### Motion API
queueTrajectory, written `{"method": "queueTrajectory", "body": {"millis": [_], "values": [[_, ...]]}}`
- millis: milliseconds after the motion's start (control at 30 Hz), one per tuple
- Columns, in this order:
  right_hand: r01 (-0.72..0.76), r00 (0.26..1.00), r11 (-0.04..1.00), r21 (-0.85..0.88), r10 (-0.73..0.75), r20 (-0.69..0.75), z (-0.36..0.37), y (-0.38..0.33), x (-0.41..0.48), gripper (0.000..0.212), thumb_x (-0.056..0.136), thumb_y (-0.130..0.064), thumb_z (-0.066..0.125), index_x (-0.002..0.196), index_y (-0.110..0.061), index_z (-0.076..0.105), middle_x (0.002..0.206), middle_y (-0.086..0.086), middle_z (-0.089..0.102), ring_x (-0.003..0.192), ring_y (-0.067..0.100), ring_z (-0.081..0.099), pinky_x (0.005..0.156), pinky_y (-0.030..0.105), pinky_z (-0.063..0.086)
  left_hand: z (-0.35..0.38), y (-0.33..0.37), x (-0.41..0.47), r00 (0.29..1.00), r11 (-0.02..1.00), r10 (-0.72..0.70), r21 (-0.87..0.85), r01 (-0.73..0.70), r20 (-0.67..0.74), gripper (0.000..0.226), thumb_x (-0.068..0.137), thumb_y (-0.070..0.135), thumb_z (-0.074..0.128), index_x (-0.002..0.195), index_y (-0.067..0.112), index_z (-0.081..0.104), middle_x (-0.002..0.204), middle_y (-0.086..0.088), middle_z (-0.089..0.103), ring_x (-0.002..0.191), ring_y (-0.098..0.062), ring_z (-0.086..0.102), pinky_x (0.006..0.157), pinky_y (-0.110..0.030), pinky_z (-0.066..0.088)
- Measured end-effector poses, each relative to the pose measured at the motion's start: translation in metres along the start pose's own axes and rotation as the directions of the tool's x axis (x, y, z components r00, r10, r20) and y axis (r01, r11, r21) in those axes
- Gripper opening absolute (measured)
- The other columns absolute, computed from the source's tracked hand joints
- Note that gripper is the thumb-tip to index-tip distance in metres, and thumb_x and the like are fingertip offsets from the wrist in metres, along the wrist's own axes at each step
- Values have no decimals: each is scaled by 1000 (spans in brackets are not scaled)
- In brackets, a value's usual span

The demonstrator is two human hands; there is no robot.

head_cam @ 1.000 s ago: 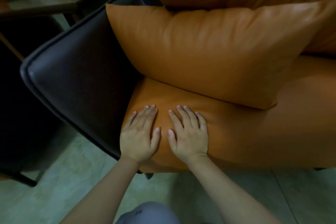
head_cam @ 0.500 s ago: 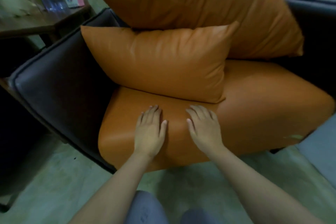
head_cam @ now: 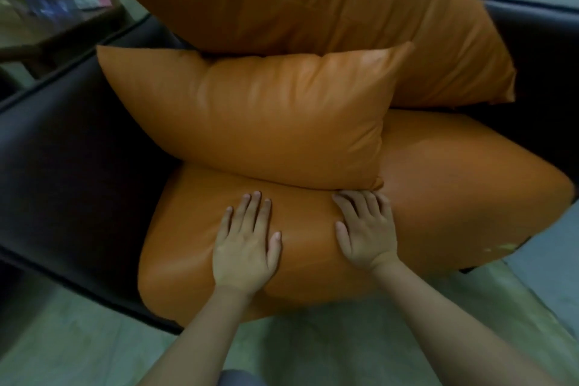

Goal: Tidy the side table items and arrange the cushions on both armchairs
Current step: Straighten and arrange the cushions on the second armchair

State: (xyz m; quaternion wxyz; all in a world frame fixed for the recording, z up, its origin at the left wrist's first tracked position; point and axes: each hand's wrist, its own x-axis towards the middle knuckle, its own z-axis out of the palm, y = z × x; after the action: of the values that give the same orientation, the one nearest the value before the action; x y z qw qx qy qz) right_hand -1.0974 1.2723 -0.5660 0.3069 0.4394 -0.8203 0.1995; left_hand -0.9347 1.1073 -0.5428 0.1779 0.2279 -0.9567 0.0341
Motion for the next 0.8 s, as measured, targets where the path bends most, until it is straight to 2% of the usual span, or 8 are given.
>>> {"method": "queueTrajectory", "body": {"millis": [167,267,367,433,533,633,700,800], "values": [[-85,986,996,-13,86,140,-23,-15,-3,44,92,-36,36,123,-13,57,121,7,59,113,25,48,102,41,30,-10,2,-6,999,1000,-14,-15,15,36,61,96,48,20,144,16,39,152,-5,36,143,-20,26,115,-40,13],[-209,934,978,-24,207,291,-38,-34,-1,52,96,-37,25,132,-11,52,132,8,55,125,26,46,111,41,22,-25,-3,-7,993,998,21,-61,-14,115,63,96,51,17,149,17,28,157,-1,22,146,-17,13,116,-35,1],[-256,803,963,-85,260,536,-62,-43,10,74,89,-51,-1,148,-16,27,152,5,32,143,23,23,118,35,5,-46,-20,-12,969,990,141,3,-144,205,63,94,52,27,145,16,38,155,-1,27,144,-17,19,114,-34,8],[-254,705,958,-130,276,654,-82,-54,22,78,86,-54,-7,150,-19,16,157,5,19,145,24,12,118,37,4,-66,-33,-17,962,989,140,16,-147,234,61,92,51,32,141,17,45,152,-2,35,142,-18,25,112,-36,15],[-199,656,974,-104,212,724,-108,-98,49,67,91,-49,5,142,-16,34,148,7,33,135,28,31,111,40,26,-104,-47,-19,958,995,93,-55,-81,271,60,91,48,34,139,14,48,149,-4,40,139,-18,25,108,-38,21],[-36,656,997,73,-32,754,-128,-148,73,43,92,-38,34,124,-19,55,130,4,54,121,24,50,100,38,41,-143,-64,-16,955,995,75,-83,-53,289,58,89,46,35,132,13,56,146,-4,45,137,-19,32,107,-37,24],[-6,648,993,119,-87,757,-146,-170,94,44,84,-41,35,112,-25,65,116,-3,65,109,18,62,91,33,50,-171,-77,-11,958,996,61,-86,-38,279,54,88,45,36,121,13,64,143,-5,49,134,-20,39,107,-36,25],[32,656,993,113,-106,747,-173,-185,130,48,82,-43,34,113,-25,67,119,-4,65,113,15,61,95,33,48,-215,-94,-2,964,995,-1,-99,28,265,52,88,45,37,111,11,68,140,-6,51,133,-18,36,106,-35,24]]}}
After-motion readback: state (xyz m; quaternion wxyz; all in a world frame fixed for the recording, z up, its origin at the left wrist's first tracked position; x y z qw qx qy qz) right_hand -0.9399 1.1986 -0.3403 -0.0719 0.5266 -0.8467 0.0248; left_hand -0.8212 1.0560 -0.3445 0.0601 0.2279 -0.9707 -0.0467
